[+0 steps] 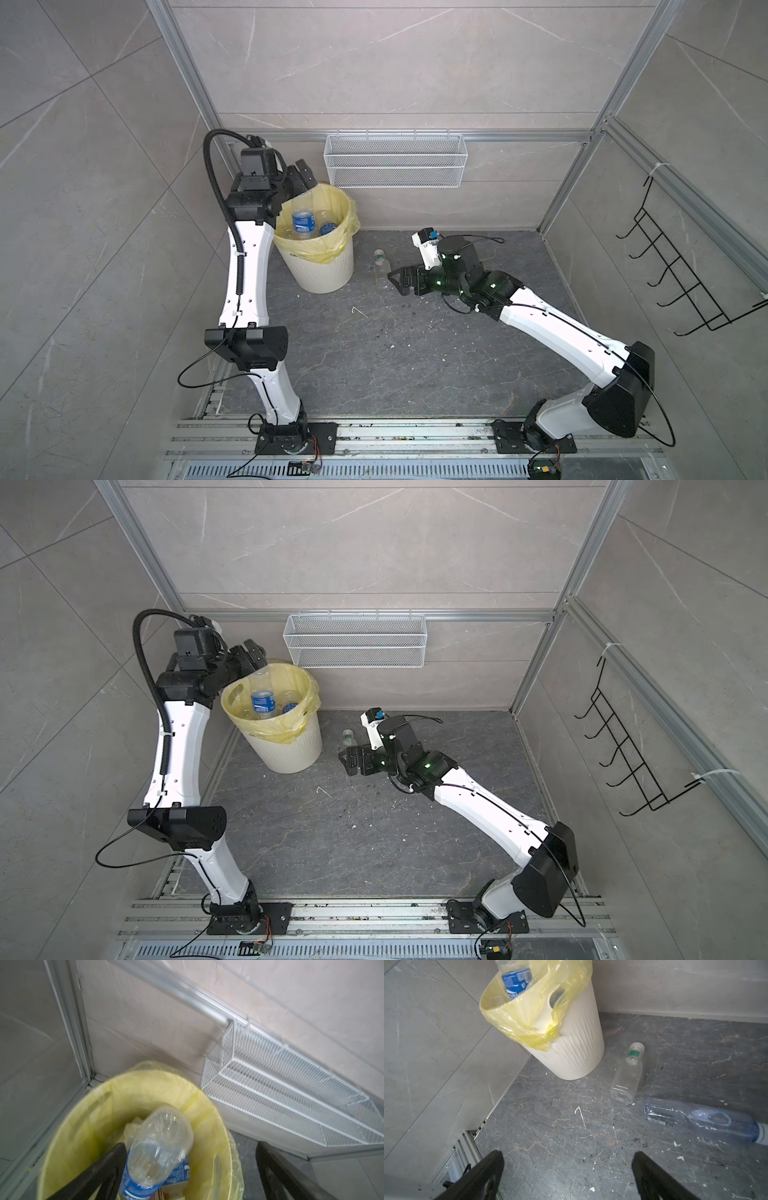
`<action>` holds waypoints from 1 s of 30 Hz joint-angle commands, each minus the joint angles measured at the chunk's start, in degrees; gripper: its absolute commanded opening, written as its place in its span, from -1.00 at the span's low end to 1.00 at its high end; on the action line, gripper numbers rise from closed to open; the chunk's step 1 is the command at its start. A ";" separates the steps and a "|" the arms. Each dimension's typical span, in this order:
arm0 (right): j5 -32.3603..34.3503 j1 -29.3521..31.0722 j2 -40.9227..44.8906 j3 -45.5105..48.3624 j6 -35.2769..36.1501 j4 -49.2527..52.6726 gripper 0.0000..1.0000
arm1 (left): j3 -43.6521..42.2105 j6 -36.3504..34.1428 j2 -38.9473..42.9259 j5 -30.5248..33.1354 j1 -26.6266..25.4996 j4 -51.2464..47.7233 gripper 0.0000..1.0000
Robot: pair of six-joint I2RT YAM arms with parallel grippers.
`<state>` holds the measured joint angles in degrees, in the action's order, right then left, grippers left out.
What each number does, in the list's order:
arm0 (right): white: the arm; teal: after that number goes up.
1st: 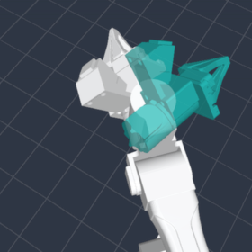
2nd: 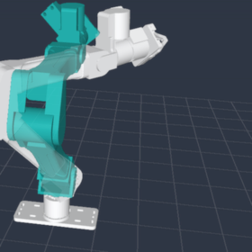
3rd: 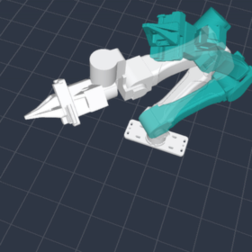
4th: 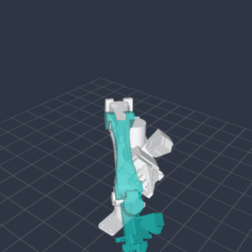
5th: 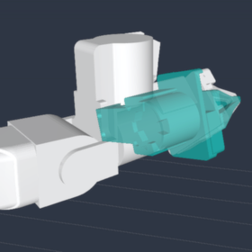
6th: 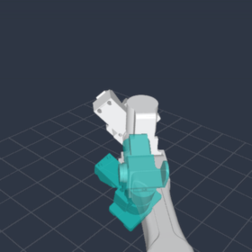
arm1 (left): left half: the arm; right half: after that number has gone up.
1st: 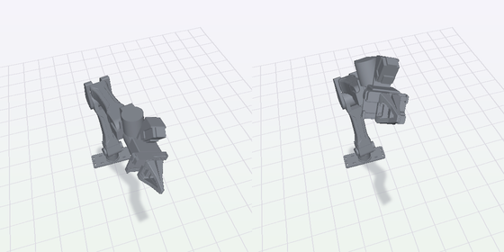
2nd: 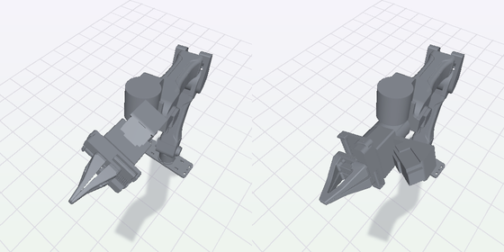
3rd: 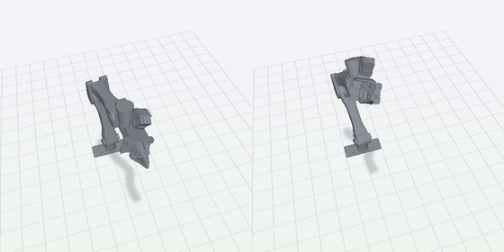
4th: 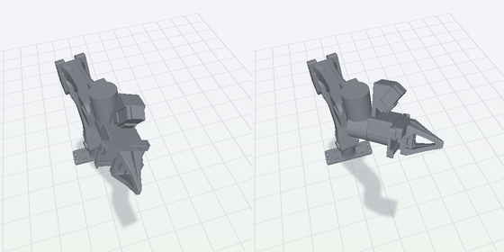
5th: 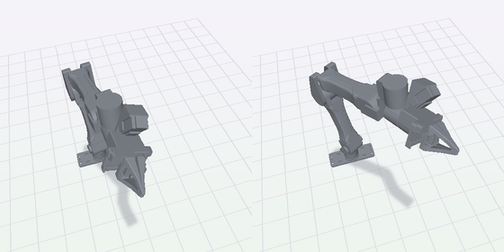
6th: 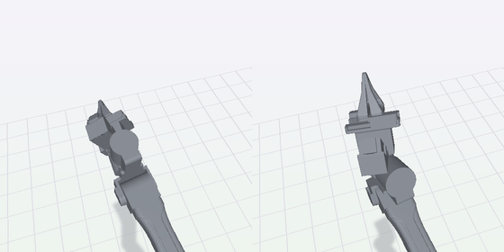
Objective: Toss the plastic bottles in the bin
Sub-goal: 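Open the left gripper over the bin to drop the bottle, then move the left gripper back while the right reaches the purple-labelled bottle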
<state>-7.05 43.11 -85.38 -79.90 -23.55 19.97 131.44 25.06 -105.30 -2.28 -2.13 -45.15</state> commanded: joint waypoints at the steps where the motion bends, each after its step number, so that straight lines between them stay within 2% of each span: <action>1: 0.95 0.20 2.04 0.95 -0.82 1.05 1.00 | -5.51 0.57 8.68 -4.53 -1.09 6.22 1.00; 5: 3.40 0.27 2.32 1.24 -0.66 1.75 0.99 | -9.64 -2.66 12.02 -5.37 -3.81 7.25 1.00; 12: 16.03 -0.54 0.95 0.02 -2.51 6.82 1.00 | -19.95 -9.58 17.11 -1.41 -14.99 9.86 1.00; 15: 18.42 -2.70 -0.37 -0.49 -3.11 8.77 1.00 | -25.53 -11.31 18.39 1.40 -20.10 11.40 1.00; 23: 12.43 -15.42 -10.11 -3.66 -5.22 11.76 0.99 | -38.46 -13.08 16.99 5.50 -30.68 14.85 1.00; 30: 7.35 -19.95 -25.60 -14.14 -2.40 13.21 0.99 | -47.30 -7.67 12.87 10.07 -34.17 17.50 1.00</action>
<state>3.81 23.53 -106.15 -89.12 -27.22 30.72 86.00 14.94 -91.72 4.03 -36.18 -31.46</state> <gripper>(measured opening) 0.992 0.998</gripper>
